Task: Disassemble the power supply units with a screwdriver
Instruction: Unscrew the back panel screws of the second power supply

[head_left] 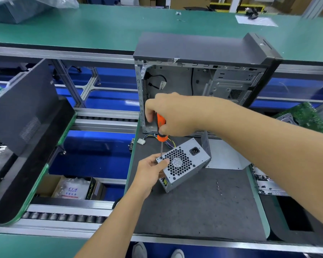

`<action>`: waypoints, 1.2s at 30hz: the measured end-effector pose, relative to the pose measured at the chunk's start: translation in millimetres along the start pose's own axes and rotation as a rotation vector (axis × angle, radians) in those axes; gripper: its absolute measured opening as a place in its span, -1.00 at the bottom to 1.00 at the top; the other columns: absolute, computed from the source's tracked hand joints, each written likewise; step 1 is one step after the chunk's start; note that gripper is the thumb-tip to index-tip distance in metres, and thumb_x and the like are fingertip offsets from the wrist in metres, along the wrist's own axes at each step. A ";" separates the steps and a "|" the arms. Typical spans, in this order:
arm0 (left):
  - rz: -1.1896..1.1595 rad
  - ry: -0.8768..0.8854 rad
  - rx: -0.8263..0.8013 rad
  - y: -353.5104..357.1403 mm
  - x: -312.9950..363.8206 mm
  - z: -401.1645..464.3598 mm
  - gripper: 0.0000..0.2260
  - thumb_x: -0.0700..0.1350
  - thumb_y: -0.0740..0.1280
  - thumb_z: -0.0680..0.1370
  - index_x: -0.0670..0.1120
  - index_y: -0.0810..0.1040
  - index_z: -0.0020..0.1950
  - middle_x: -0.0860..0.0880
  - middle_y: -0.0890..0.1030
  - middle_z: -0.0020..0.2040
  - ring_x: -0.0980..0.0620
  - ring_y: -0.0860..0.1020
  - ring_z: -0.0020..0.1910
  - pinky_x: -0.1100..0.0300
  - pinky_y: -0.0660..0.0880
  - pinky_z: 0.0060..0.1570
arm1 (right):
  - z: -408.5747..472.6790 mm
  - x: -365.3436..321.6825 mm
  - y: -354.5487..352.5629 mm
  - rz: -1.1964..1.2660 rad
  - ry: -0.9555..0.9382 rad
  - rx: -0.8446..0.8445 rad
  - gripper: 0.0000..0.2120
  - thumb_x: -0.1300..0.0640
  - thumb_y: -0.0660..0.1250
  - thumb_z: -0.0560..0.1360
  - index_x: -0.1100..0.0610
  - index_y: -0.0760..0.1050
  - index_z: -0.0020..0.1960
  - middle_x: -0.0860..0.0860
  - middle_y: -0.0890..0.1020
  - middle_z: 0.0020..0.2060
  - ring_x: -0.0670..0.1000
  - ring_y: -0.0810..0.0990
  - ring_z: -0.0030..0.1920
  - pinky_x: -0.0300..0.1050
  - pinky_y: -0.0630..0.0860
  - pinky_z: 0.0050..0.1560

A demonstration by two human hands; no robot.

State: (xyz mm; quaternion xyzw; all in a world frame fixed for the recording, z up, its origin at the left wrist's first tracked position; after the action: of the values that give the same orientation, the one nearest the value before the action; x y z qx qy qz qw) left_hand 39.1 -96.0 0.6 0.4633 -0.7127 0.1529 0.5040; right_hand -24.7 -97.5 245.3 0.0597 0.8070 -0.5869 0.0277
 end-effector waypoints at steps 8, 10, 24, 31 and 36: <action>-0.012 -0.007 -0.008 -1.3 -2.9 1.5 -0.81 -0.22 0.41 0.57 -0.09 0.64 0.17 -0.08 0.74 -0.05 -0.07 0.72 -0.07 0.21 0.62 -0.19 | -6.8 4.5 -13.2 -0.507 0.214 0.151 -0.70 -0.10 0.05 0.69 0.07 0.44 0.08 0.07 0.24 -0.31 0.07 0.24 -0.40 -0.08 0.19 -0.45; -0.011 -0.008 -0.007 -2.2 -3.9 2.0 -0.81 -0.22 0.42 0.57 -0.08 0.64 0.17 -0.09 0.74 -0.04 -0.08 0.72 -0.06 0.20 0.62 -0.18 | -8.1 9.1 -16.4 -0.452 0.250 0.166 -0.51 -0.19 -0.03 0.68 0.15 0.27 -0.24 0.05 0.23 -0.34 0.07 0.26 -0.40 -0.09 0.19 -0.42; -0.014 0.001 -0.006 -0.5 -1.1 -0.7 -0.84 -0.24 0.40 0.58 -0.12 0.63 0.16 -0.10 0.74 -0.03 -0.09 0.72 -0.07 0.19 0.62 -0.19 | -1.8 -0.5 0.2 -0.022 0.042 -0.052 -0.73 0.08 0.28 0.55 -0.06 0.40 0.25 -0.03 0.37 -0.06 0.09 0.41 0.07 -0.11 0.27 -0.30; -0.024 0.003 -0.004 -1.6 -2.3 0.9 -0.82 -0.24 0.41 0.57 -0.11 0.64 0.17 -0.10 0.73 -0.03 -0.11 0.71 -0.05 0.18 0.62 -0.15 | -8.5 -1.6 -11.8 -0.510 0.225 0.092 -0.76 -0.10 0.10 0.67 -0.20 0.39 0.31 0.06 0.29 -0.28 0.09 0.37 -0.29 -0.11 0.23 -0.42; -0.032 -0.002 -0.012 -1.2 -2.5 0.9 -0.82 -0.25 0.40 0.58 -0.11 0.64 0.16 -0.10 0.74 -0.03 -0.09 0.72 -0.06 0.21 0.62 -0.19 | -5.4 1.9 -15.2 -0.309 0.217 0.159 -0.89 0.05 0.11 0.67 0.09 0.32 0.06 0.02 0.25 -0.30 0.16 0.37 -0.19 -0.03 0.29 -0.28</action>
State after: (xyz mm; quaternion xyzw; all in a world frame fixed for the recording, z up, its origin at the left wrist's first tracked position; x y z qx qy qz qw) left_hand 39.8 -96.0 -2.2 0.4721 -0.7065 0.1401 0.5082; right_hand -28.4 -96.9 261.1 0.0000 0.7559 -0.6362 -0.1543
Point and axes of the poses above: each hand's wrist, its own z-axis towards the middle knuckle, its own y-axis out of the palm, x = y × z, the point moved 9 cm from there along z, towards the middle knuckle
